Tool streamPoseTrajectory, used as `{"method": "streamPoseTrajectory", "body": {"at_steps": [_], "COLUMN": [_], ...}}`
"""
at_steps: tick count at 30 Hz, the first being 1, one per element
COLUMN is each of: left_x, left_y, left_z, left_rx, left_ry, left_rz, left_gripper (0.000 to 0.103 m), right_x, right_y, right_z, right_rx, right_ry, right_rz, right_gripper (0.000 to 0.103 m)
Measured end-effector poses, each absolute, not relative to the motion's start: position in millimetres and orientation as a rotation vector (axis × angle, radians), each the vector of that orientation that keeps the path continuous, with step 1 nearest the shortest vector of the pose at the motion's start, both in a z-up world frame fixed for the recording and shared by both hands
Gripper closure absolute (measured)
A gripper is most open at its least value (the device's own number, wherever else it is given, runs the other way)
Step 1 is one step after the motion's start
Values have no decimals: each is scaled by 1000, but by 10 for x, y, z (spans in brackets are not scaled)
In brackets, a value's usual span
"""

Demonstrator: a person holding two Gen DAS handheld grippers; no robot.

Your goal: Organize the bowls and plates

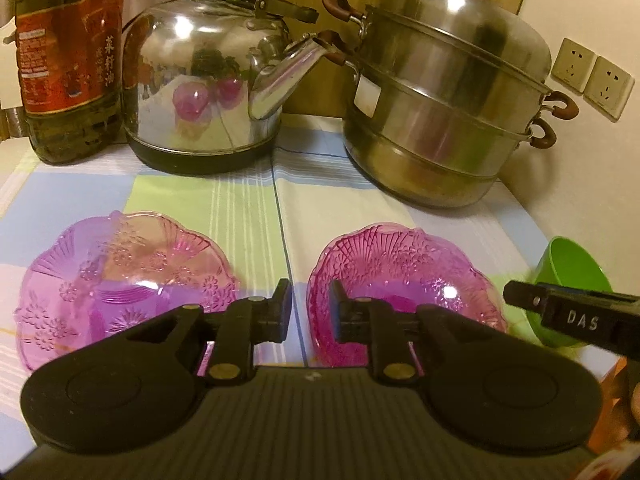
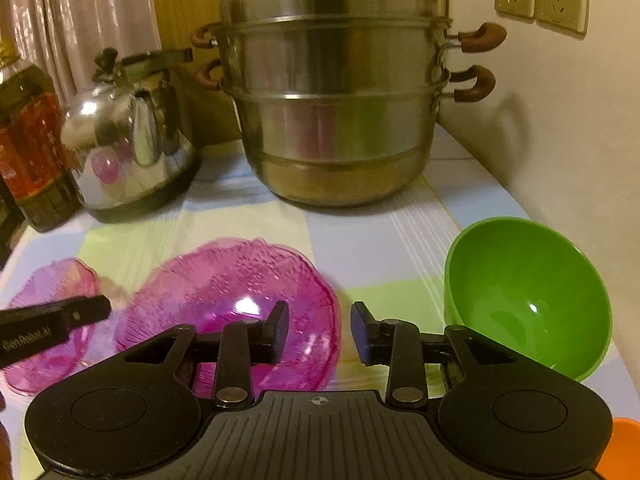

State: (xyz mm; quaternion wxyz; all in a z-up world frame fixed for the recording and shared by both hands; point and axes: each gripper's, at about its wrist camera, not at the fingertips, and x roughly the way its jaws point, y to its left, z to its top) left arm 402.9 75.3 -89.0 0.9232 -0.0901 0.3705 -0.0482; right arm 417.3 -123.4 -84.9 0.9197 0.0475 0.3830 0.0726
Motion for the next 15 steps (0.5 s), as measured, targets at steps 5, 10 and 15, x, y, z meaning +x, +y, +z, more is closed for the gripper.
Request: {"method": "streamPoseTrajectory", "body": {"at_steps": [5,10,15], "left_x": [3869,3647,3398], "left_y": [817,1038,1322], "left_z": [-746,-630,-512], "left_rx": [-163,-172,-174], "left_ry": [743,733,710], "left_rz": [-94,-69,-10], "left_gripper": [86,85,85], "right_x": [4055,3896,3684], "right_y": [-1185,-1043,-793], "right_z": [-682,-513,-360], "right_rx": [143,183,207], "right_ry": [765,747,733], "right_rz": [162,197,267], "right_gripper": [68,68,68]}}
